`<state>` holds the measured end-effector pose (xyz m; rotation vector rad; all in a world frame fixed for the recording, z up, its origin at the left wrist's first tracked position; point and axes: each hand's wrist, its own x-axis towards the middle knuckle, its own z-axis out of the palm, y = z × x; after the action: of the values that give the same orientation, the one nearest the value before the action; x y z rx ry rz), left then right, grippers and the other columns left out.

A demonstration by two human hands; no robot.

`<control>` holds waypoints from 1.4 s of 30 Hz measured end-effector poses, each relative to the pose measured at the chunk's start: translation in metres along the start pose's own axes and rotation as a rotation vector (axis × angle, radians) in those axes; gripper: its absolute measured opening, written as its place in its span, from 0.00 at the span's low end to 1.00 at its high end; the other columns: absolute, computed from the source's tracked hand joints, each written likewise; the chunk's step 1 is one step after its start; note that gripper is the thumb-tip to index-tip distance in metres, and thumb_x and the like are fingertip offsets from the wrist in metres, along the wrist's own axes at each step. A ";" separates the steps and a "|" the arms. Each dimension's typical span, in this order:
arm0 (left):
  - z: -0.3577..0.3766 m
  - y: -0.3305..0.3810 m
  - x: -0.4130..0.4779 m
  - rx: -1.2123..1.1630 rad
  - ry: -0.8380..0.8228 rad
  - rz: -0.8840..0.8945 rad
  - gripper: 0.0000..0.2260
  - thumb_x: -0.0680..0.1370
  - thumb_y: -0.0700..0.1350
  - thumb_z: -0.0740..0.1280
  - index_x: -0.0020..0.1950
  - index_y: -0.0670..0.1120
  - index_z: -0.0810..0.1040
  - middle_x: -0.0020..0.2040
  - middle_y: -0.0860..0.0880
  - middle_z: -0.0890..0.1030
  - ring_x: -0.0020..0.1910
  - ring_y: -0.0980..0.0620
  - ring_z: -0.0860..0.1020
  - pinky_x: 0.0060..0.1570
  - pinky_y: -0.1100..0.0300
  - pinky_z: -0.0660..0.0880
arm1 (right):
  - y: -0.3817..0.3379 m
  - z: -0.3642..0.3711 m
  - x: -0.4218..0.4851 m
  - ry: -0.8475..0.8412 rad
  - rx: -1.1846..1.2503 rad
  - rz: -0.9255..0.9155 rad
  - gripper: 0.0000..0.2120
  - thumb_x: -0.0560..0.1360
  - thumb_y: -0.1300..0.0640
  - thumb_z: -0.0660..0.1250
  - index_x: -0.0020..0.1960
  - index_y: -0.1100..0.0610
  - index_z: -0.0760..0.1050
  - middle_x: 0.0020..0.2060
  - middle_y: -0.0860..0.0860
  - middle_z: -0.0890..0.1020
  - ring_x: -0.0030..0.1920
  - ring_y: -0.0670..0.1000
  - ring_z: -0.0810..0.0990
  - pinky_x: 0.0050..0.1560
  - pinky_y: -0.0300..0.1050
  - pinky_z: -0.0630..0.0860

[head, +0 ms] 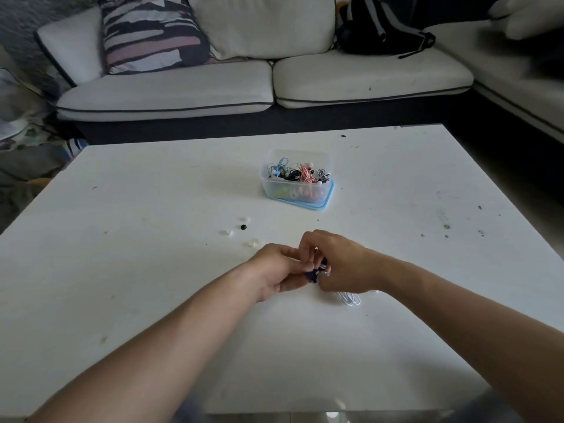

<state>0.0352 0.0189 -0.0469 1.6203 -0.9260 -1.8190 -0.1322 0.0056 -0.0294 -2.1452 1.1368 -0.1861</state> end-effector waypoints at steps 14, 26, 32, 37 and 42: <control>-0.027 0.027 0.001 0.227 0.157 0.085 0.06 0.80 0.43 0.66 0.52 0.42 0.80 0.38 0.45 0.83 0.31 0.51 0.82 0.30 0.63 0.78 | 0.004 -0.005 0.009 0.344 0.251 0.091 0.02 0.73 0.54 0.75 0.42 0.51 0.84 0.33 0.46 0.84 0.32 0.43 0.80 0.37 0.32 0.73; -0.072 0.013 0.028 1.080 0.395 0.403 0.05 0.70 0.43 0.73 0.40 0.54 0.82 0.38 0.56 0.80 0.43 0.53 0.81 0.46 0.58 0.78 | 0.019 -0.008 0.021 0.422 0.443 0.245 0.09 0.79 0.54 0.68 0.56 0.50 0.84 0.31 0.35 0.80 0.31 0.39 0.75 0.42 0.35 0.73; -0.064 0.009 0.032 1.217 0.359 0.335 0.07 0.72 0.42 0.69 0.41 0.55 0.81 0.41 0.56 0.81 0.44 0.53 0.80 0.47 0.57 0.78 | 0.016 -0.020 0.022 0.368 0.868 0.298 0.16 0.80 0.67 0.56 0.57 0.60 0.82 0.39 0.55 0.74 0.36 0.51 0.72 0.38 0.45 0.70; -0.066 0.007 0.035 1.242 0.388 0.334 0.09 0.73 0.43 0.67 0.37 0.57 0.76 0.42 0.56 0.79 0.45 0.52 0.79 0.47 0.56 0.78 | 0.020 -0.029 0.020 0.338 0.861 0.228 0.11 0.81 0.64 0.63 0.57 0.58 0.82 0.40 0.53 0.79 0.36 0.49 0.75 0.40 0.44 0.74; -0.062 0.018 0.028 1.163 0.451 0.400 0.03 0.70 0.47 0.71 0.39 0.54 0.79 0.42 0.56 0.76 0.43 0.54 0.76 0.41 0.58 0.75 | 0.022 -0.035 0.017 0.375 0.903 0.219 0.06 0.78 0.62 0.70 0.53 0.61 0.83 0.39 0.54 0.82 0.37 0.50 0.77 0.41 0.43 0.77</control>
<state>0.0912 -0.0224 -0.0532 2.0786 -2.0660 -0.5179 -0.1513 -0.0334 -0.0199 -1.2022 1.1687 -0.8496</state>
